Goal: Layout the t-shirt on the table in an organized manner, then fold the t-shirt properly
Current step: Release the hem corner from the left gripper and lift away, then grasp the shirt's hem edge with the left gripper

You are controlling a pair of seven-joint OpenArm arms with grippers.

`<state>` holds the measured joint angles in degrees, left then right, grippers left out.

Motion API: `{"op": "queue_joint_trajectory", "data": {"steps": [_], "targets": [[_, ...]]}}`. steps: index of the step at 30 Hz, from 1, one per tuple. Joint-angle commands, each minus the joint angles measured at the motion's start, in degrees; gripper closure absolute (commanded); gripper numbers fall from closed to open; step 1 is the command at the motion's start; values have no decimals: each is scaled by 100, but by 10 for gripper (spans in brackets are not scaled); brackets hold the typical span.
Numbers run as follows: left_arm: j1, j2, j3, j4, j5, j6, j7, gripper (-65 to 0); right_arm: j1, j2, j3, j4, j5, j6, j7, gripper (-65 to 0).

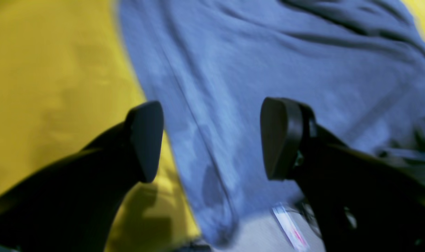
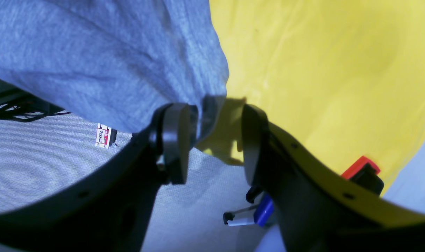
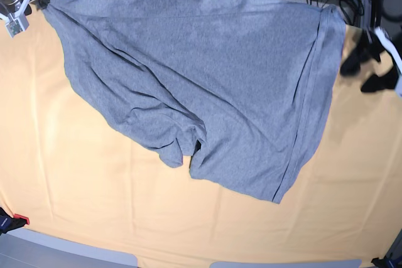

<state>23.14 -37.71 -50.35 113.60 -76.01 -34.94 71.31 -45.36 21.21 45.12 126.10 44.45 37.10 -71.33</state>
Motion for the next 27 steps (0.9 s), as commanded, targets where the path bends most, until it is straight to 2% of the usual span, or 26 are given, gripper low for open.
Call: {"op": "queue_joint_trajectory", "data": {"steps": [1,7,11,20,27], "targets": [[-203,-162,46,66,90,61,-262,-441,-33,83,68,87,35,-11,149,-270],[-1043,-149,1182,-173,1405,420,-1005,-441,-33,83,68,87,35,-114,452,-270],[-1749,-131,1954,-723,1956,634,-1266,-441,-35,83,68,87,55,-116,568,-270],[-3775,4,3060,-2747,2004,621,-1307,-441,-35,74,68,87,79,-138,595,-270],[-5215,470,3604,-4623,2013,330,-1462,-441,-35,70,68,87,79,-201,647,-270]]}}
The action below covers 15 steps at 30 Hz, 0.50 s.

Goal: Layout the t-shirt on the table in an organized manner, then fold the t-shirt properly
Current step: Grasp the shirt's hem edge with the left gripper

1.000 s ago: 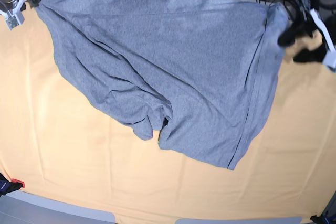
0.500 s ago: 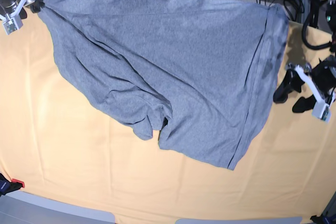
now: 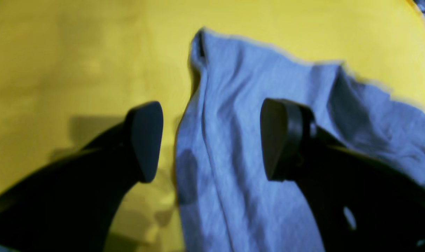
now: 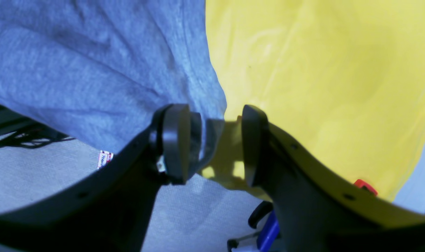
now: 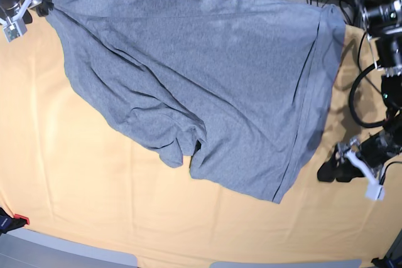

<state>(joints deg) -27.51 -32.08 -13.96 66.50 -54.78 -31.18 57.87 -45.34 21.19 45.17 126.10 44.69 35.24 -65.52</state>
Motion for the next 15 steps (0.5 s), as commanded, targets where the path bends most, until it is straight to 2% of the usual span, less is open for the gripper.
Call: {"op": "queue_joint_trajectory", "data": {"steps": [1,10,15], "targets": [[-315,-13,37,-186,-98,-107,-184,-441,-35,72,63,87,55,-55,70,-270],[-1228,826,195,-2035,1434,-109,-1373,-441,-37,72,63,87,52,-79,87,-270],[-1296,1248,195,-2371,2363,485,-1923,-441,-37,72,63,87,52,-79,85,-269]]}}
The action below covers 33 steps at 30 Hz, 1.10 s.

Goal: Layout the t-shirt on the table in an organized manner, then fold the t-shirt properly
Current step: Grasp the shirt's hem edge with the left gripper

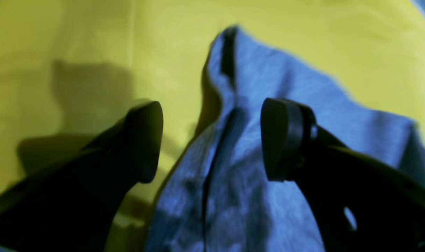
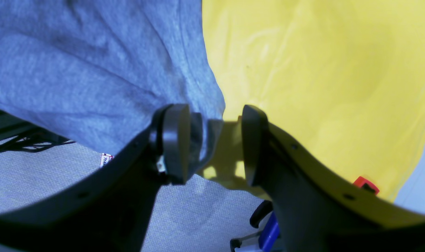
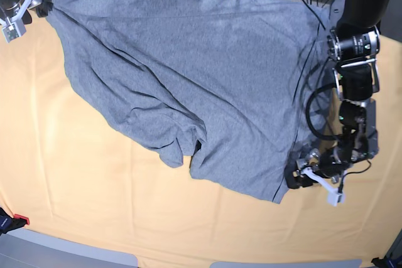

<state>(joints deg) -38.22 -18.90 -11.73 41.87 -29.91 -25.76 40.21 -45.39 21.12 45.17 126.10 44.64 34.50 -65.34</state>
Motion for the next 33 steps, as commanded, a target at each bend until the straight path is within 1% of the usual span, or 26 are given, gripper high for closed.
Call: {"op": "queue_joint_trajectory", "data": {"steps": [1,2,5,9,10,11,12,13,14,16,17,20,24,25,28,29,33], "targets": [[-223,7,-28,59,22,17,-214,-441,-33,76,63,87,59,-4,70,-269],[-214,72,-28,20,114,24,-256,-441,-33,76,63,87,59,-7,70,-270],[-214,225,-28,-96,138,-11,-269,-441,-33,76,63,87,59,-7,72,-270],[-212,367,-28,-107,133,-175,-205,-441,-33,76,63,87,57,-72,122,-269],[-214,380,-28,-107,120,-186,-208,-437,-33,76,63,87,59,-96,131,-269],[-214,380,-28,-107,98,-168,-210,-413,-33,76,63,87,59,-111,131,-269],[-214,374,-28,-107,101,-114,-216,-369,-33,76,63,87,57,-109,131,-270],[-214,365,-28,-107,129,-15,-238,-304,-33,79,63,87,59,-107,133,-270],[-214,350,-28,-107,232,107,-267,-223,-31,79,63,87,59,-107,133,-270],[-214,332,-28,-107,476,374,-319,-25,-33,76,63,87,57,-107,225,-270],[-214,317,-28,-107,595,485,-337,0,-33,79,63,87,57,-107,289,-269],[-214,236,-28,-107,699,509,-330,0,-33,76,63,87,59,-107,581,-269],[-247,-22,-28,-105,686,529,-238,0,15,79,63,87,55,-109,1084,-270],[-260,-109,-28,-101,660,555,-214,0,103,79,63,87,52,-109,1073,-270],[-280,-398,-31,-96,573,802,-70,0,448,79,63,87,61,-105,1078,-270],[-275,-505,-28,-96,564,807,-52,0,586,76,61,87,118,-85,1078,-270],[-273,-918,-28,-96,483,807,247,0,1128,74,39,85,706,114,1073,-270]]}}
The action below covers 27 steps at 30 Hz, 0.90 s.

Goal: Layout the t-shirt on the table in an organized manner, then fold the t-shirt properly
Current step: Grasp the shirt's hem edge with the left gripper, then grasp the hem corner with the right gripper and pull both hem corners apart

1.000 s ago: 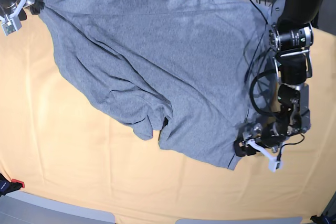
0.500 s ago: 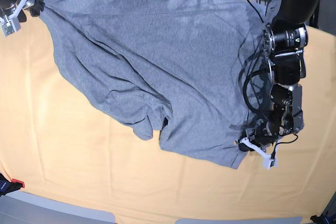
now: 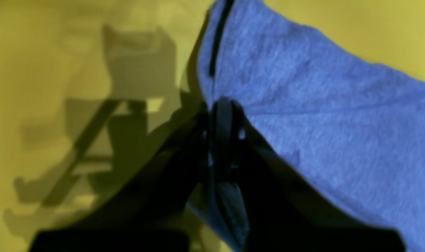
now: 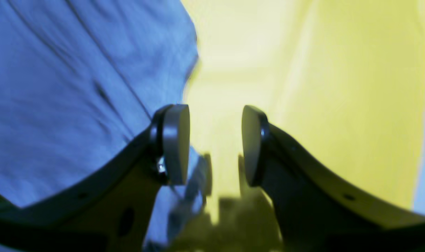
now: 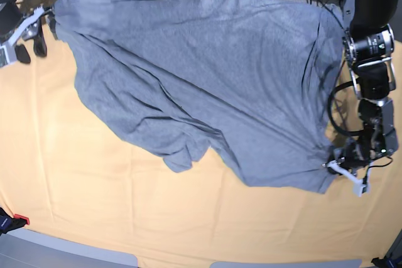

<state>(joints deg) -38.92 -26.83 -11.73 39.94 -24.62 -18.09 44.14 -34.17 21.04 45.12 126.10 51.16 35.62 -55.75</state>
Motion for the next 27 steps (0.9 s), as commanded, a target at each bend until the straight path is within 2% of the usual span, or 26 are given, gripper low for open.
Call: {"op": "queue_joint_trajectory", "data": {"steps": [1,5,8,13,18,20,23,27], "targets": [[-203,-221,-28,96,-173,37,-39,0,136,81,-4,85,164,20,111,-270],[-170,-481,-28,96,-608,-55,291,0,713,72,-599,-81,109,-50,72,-270],[-155,-503,-28,94,-619,-120,450,0,1287,72,-1305,-577,52,-42,70,-270],[-94,-396,-28,94,-610,-166,568,0,2415,72,-2308,-1982,-208,-114,63,-270],[-24,-260,-28,92,-612,-275,562,0,3471,72,-2577,-3674,-118,0,-227,-270],[7,-184,-28,92,-612,-372,560,0,3807,79,-2557,-4286,46,188,-555,-270],[103,-94,-28,92,-614,-378,542,0,4092,101,-2559,-5053,643,426,-1016,-270],[199,-4,-28,92,-612,-378,540,0,4216,92,-2575,-5816,1403,438,-1300,-270]]}}
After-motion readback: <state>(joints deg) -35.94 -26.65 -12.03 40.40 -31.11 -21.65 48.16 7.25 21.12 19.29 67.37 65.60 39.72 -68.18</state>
